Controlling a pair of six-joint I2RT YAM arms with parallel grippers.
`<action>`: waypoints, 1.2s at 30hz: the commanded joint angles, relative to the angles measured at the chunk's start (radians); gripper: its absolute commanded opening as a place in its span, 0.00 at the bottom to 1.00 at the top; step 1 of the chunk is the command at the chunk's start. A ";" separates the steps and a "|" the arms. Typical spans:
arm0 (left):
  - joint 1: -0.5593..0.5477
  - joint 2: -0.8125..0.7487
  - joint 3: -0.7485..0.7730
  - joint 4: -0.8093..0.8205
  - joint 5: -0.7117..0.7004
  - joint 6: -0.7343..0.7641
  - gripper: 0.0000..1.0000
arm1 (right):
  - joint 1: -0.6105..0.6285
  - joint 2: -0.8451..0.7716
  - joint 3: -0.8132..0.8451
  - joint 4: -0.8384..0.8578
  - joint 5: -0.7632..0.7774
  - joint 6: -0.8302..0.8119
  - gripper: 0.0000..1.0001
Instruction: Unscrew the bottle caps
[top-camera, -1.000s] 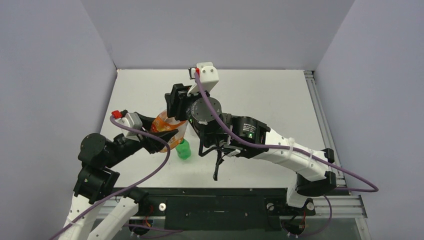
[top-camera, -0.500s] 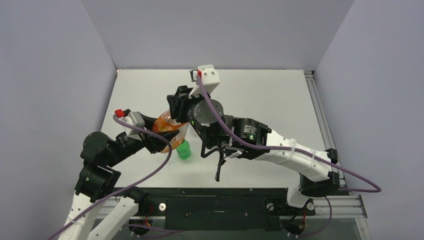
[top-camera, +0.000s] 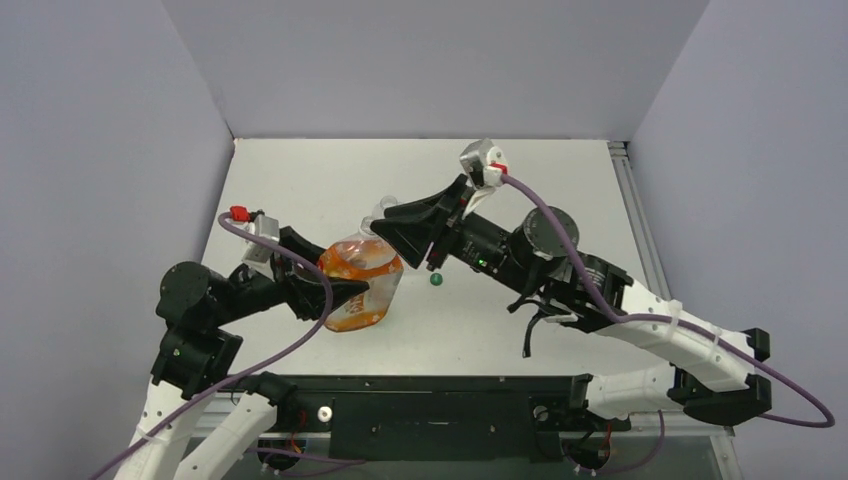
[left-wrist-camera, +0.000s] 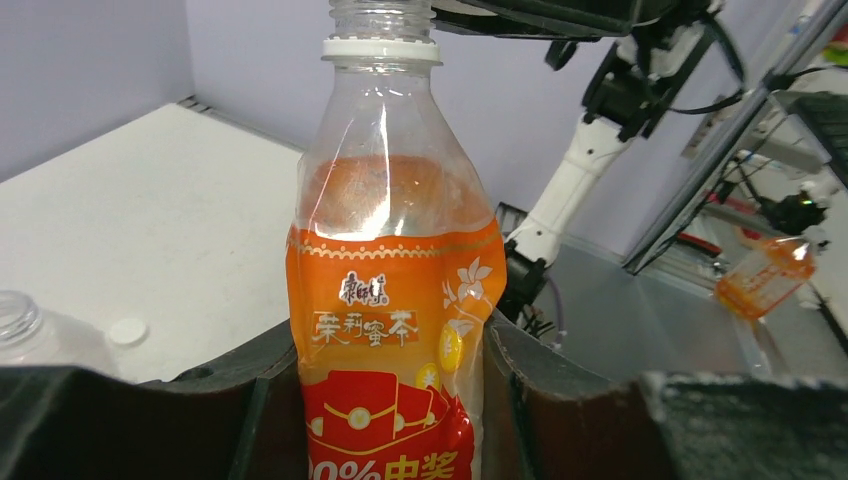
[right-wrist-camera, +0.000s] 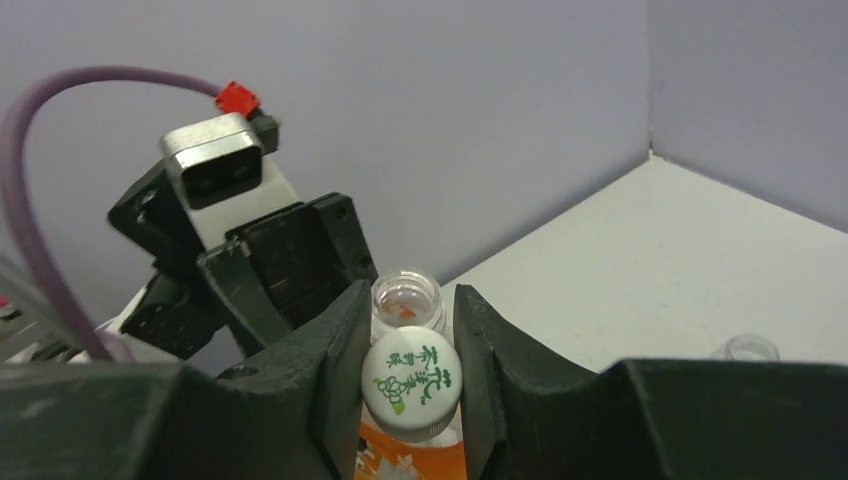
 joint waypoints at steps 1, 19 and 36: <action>0.006 0.019 0.080 0.147 0.113 -0.162 0.00 | -0.019 -0.086 -0.049 0.129 -0.229 -0.050 0.00; 0.006 -0.009 0.036 0.129 0.176 -0.088 0.00 | -0.290 -0.156 -0.127 -0.180 0.119 0.024 0.00; 0.006 -0.034 -0.047 0.162 0.184 -0.013 0.00 | -0.551 0.120 -0.654 0.206 0.400 0.082 0.00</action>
